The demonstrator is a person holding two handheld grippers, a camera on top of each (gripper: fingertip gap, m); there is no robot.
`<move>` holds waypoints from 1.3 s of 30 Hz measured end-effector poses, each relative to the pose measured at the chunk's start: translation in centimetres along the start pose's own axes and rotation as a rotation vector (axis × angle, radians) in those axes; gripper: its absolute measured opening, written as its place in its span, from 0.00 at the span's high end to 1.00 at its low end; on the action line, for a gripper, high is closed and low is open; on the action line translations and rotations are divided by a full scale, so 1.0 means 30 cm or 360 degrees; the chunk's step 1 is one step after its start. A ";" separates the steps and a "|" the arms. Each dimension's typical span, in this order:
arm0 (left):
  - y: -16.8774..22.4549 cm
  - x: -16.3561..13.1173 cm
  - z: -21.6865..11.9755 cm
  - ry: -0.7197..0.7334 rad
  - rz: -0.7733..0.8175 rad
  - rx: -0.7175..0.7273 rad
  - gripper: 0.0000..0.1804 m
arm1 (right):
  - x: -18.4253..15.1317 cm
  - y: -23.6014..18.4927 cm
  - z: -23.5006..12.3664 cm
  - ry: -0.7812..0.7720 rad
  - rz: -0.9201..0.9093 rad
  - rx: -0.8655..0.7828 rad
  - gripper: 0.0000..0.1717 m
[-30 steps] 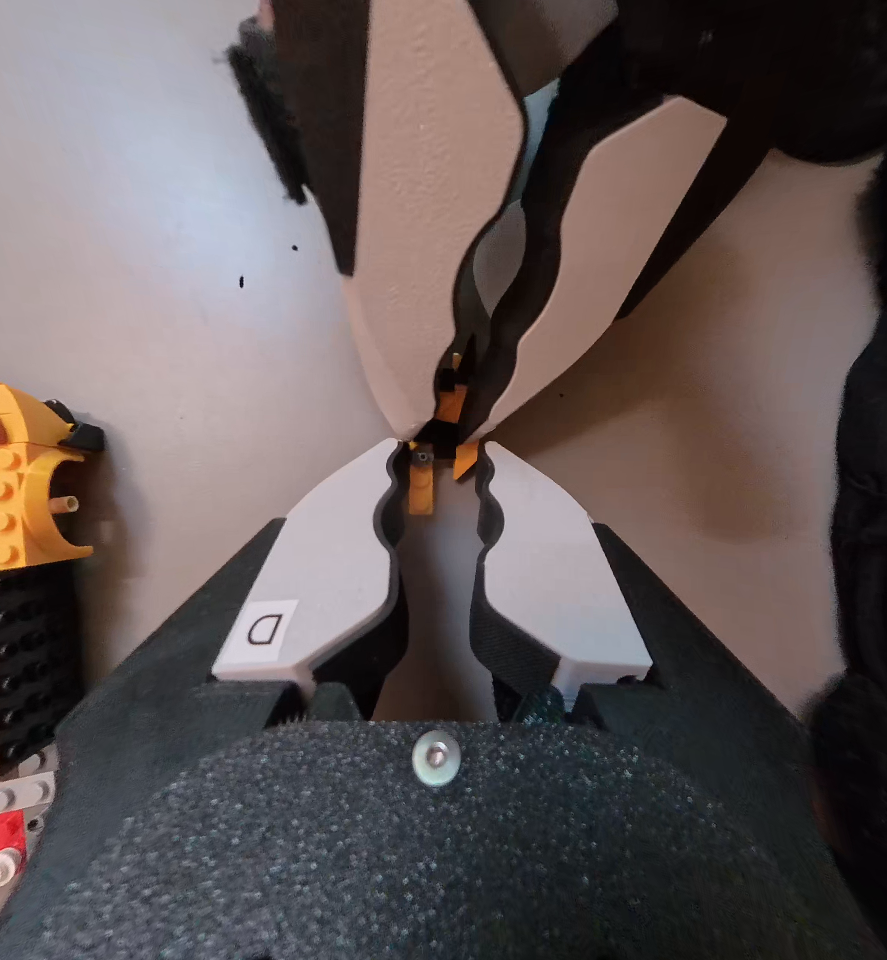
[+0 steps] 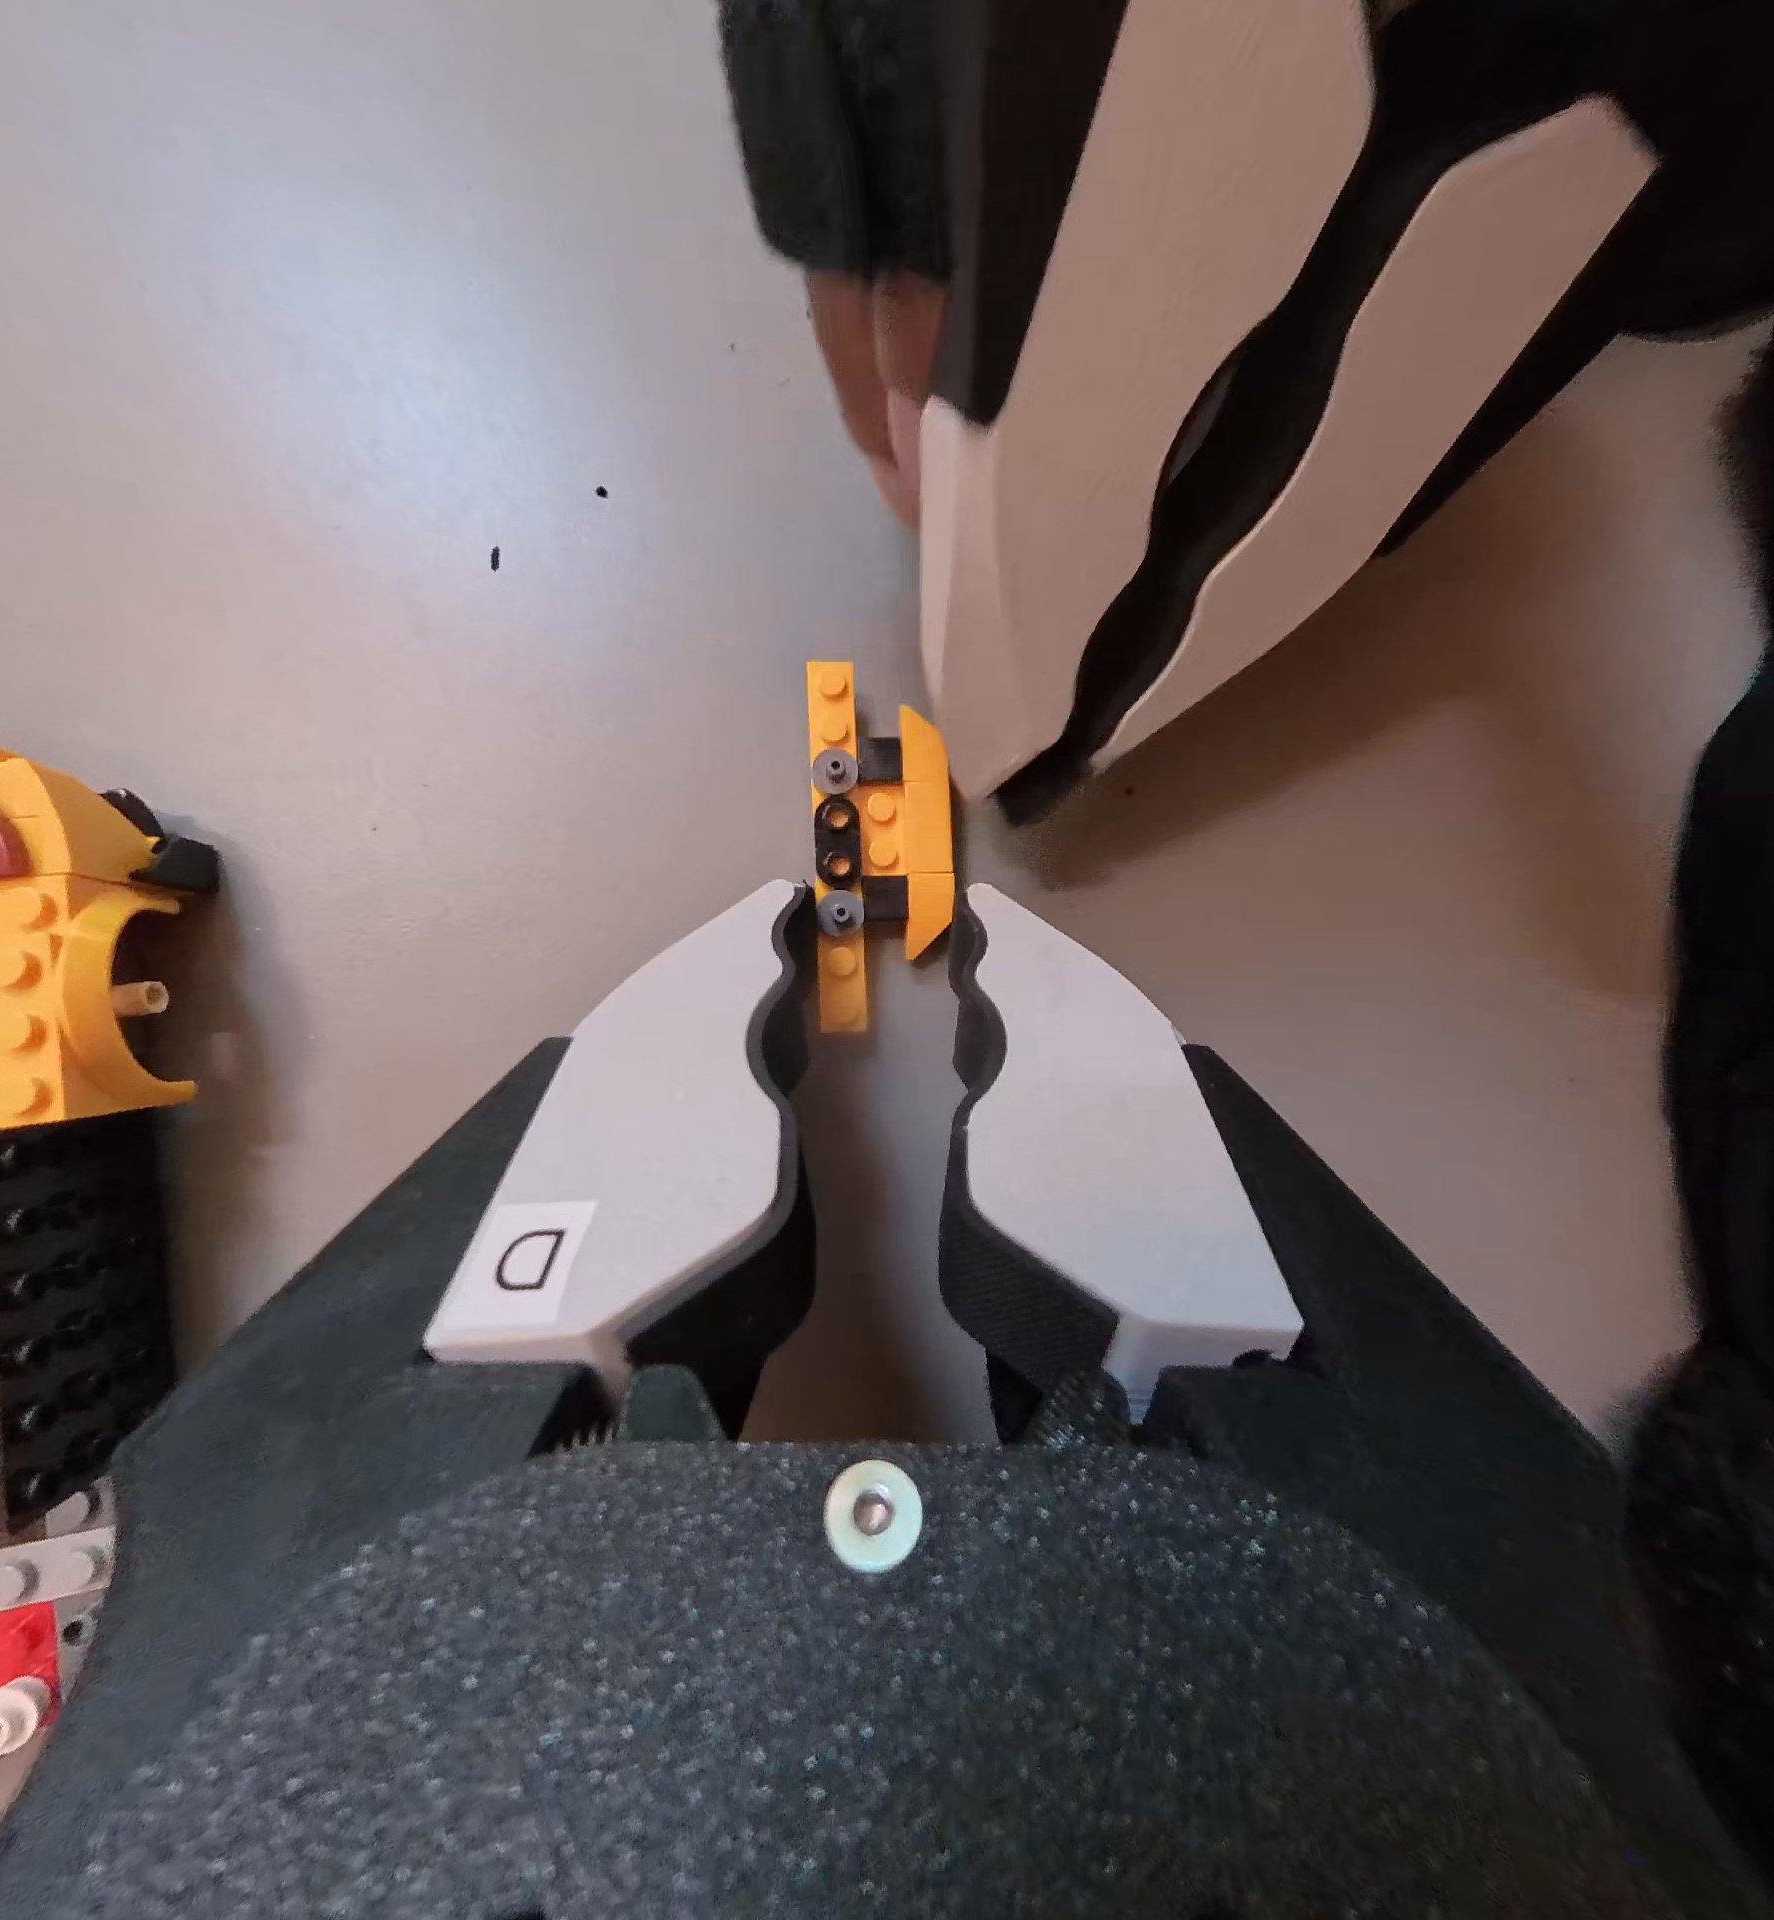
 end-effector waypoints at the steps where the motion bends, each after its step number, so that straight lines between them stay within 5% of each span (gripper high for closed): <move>1: 0.000 0.000 0.000 0.0002 0.0000 -0.0002 0.87 | 0.001 0.002 -0.018 0.0035 0.0032 -0.0018 0.97; 5: 0.004 0.012 0.001 0.0053 0.0009 -0.0022 0.87 | -0.022 0.034 -0.095 0.0100 0.0178 -0.0139 0.97; 9: 0.018 0.076 -0.041 0.0252 0.0067 -0.0036 0.76 | -0.016 0.065 -0.143 0.0213 0.0261 -0.0268 0.97; 16: 0.088 0.203 -0.140 0.0767 -0.0168 -0.0474 0.87 | 0.064 0.057 -0.160 0.0401 0.0152 -0.0333 0.97; 27: 0.094 0.208 -0.151 0.0816 -0.0459 -0.0773 0.94 | 0.107 0.076 -0.165 0.0369 -0.0145 -0.0575 0.97; 39: 0.065 0.196 -0.165 0.0815 -0.0418 -0.0633 1.00 | 0.090 0.090 -0.186 0.0440 -0.0091 -0.0612 0.95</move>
Point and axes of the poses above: each gripper's, where its closed fingertips meet, z out along the fingers, x out of its top, y = z × x across the jaws, the point moved 1 cm from there along -z, back along the fingers
